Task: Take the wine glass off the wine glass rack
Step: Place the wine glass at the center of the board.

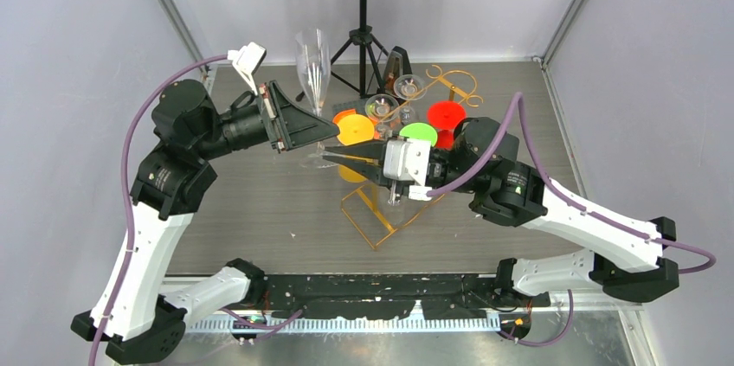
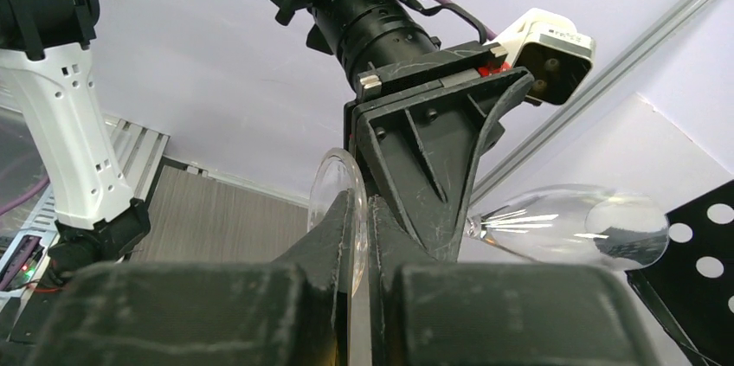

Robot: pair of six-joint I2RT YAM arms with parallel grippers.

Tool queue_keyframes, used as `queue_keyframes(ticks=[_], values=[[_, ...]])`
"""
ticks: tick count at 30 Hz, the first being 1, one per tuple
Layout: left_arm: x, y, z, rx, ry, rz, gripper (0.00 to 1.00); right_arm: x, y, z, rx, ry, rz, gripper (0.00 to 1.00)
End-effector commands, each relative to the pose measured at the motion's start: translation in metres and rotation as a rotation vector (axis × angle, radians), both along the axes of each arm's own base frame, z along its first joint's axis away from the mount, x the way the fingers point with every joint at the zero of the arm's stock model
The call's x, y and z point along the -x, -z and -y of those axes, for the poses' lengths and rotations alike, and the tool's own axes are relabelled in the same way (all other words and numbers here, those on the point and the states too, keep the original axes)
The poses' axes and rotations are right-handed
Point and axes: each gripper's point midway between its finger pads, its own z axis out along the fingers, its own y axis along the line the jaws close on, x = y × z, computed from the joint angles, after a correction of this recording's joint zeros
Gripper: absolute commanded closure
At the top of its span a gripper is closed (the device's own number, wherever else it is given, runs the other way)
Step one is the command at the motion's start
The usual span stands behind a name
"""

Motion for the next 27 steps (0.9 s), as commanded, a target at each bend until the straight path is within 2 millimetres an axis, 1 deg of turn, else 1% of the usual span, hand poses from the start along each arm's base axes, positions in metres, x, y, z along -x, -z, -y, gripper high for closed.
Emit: queue_keyframes(ticks=[1, 3, 4, 7, 8, 9, 10, 11, 12, 13, 14, 15, 16, 17, 19, 20, 21, 22, 23, 24, 25, 26, 27], values=[[0.006, -0.009, -0.004, 0.015, 0.0, 0.055, 0.82, 0.003, -0.035, 0.022, -0.116, 0.041, 0.049, 0.94], [0.006, -0.008, -0.004, 0.013, -0.002, 0.053, 0.97, 0.002, -0.032, 0.023, -0.11, 0.049, 0.045, 0.94], [0.005, -0.007, -0.004, 0.012, -0.001, 0.051, 1.0, 0.002, -0.031, 0.023, -0.105, 0.052, 0.044, 0.94], [0.004, -0.004, -0.004, 0.004, 0.001, 0.051, 1.0, 0.0, -0.03, 0.025, -0.103, 0.068, 0.026, 0.94], [0.004, -0.003, -0.003, 0.001, 0.003, 0.054, 1.0, -0.002, -0.027, 0.025, -0.094, 0.077, 0.012, 0.91], [0.005, -0.002, -0.004, -0.002, 0.007, 0.057, 1.0, -0.002, -0.025, 0.027, -0.084, 0.082, 0.003, 0.82], [0.006, -0.001, -0.004, -0.006, 0.007, 0.062, 1.0, -0.003, -0.024, 0.028, -0.078, 0.088, -0.01, 0.77], [0.006, 0.0, -0.005, -0.015, 0.007, 0.072, 1.0, -0.002, -0.025, 0.032, -0.084, 0.089, -0.014, 0.67], [0.007, 0.002, -0.005, -0.024, 0.006, 0.074, 1.0, -0.003, -0.025, 0.035, -0.083, 0.099, -0.02, 0.62], [0.008, 0.004, -0.006, -0.034, 0.006, 0.078, 1.0, -0.002, -0.026, 0.039, -0.09, 0.102, -0.023, 0.51], [0.008, 0.006, -0.007, -0.043, 0.006, 0.081, 1.0, -0.003, -0.026, 0.042, -0.091, 0.11, -0.026, 0.46], [0.009, 0.009, -0.007, -0.055, 0.008, 0.082, 1.0, -0.001, -0.028, 0.046, -0.097, 0.11, -0.031, 0.38], [0.009, 0.012, -0.008, -0.067, 0.01, 0.085, 1.0, -0.001, -0.028, 0.048, -0.094, 0.113, -0.038, 0.35], [0.01, 0.015, -0.009, -0.079, 0.01, 0.089, 1.0, 0.001, -0.031, 0.054, -0.106, 0.112, -0.049, 0.32], [0.011, 0.022, -0.011, -0.108, 0.011, 0.095, 1.0, 0.002, -0.034, 0.062, -0.11, 0.117, -0.068, 0.29], [0.012, 0.026, -0.011, -0.123, 0.014, 0.099, 1.0, -0.001, -0.032, 0.065, -0.098, 0.134, -0.086, 0.28], [0.013, 0.029, -0.013, -0.138, 0.015, 0.108, 1.0, -0.001, -0.039, 0.069, -0.11, 0.146, -0.106, 0.27], [0.014, 0.034, -0.014, -0.156, 0.016, 0.112, 1.0, -0.008, -0.032, 0.071, -0.082, 0.183, -0.134, 0.26], [0.014, 0.039, -0.015, -0.174, 0.016, 0.12, 1.0, -0.008, -0.043, 0.077, -0.096, 0.194, -0.152, 0.25], [0.015, 0.045, -0.017, -0.194, 0.017, 0.12, 1.0, -0.012, -0.03, 0.073, -0.036, 0.211, -0.175, 0.25], [0.015, 0.051, -0.018, -0.215, 0.023, 0.123, 1.0, -0.013, -0.041, 0.079, -0.051, 0.229, -0.19, 0.24], [0.017, 0.057, -0.019, -0.236, 0.031, 0.128, 1.0, -0.019, -0.027, 0.076, 0.009, 0.263, -0.217, 0.24], [0.019, 0.063, -0.02, -0.255, 0.043, 0.13, 1.0, -0.021, -0.036, 0.081, -0.004, 0.279, -0.232, 0.24]])
